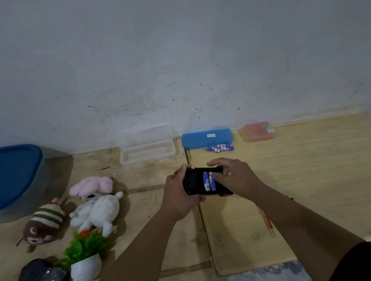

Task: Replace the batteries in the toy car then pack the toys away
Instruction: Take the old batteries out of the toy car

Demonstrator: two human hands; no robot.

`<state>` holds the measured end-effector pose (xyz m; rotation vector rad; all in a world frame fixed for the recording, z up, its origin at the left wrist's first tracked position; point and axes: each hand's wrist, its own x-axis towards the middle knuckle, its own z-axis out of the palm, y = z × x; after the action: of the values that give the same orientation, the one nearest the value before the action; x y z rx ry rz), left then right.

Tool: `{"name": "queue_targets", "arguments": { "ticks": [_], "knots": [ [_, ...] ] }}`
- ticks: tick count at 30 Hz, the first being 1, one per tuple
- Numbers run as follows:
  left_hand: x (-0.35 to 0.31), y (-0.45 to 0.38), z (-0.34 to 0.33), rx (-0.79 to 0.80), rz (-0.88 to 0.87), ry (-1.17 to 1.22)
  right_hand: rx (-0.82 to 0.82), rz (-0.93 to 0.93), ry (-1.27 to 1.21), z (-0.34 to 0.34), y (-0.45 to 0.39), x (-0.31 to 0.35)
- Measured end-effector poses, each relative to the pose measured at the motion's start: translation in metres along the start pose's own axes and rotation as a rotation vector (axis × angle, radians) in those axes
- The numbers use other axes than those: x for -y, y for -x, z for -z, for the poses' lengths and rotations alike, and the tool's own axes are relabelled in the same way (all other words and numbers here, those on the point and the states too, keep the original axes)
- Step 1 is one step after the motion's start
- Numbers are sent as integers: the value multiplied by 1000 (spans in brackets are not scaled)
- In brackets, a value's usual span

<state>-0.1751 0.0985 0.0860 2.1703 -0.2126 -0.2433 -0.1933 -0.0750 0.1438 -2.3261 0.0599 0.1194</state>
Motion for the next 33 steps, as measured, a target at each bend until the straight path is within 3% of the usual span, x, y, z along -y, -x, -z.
{"name": "queue_targets", "arguments": {
  "ticks": [22,33],
  "knots": [
    [-5,14,-11,-5,-21,-9,77,-86,182,-12,-6,-1],
    [-7,5,-11,-11,6,59,-103,-41,-133,-5,0,0]
  ]
}}
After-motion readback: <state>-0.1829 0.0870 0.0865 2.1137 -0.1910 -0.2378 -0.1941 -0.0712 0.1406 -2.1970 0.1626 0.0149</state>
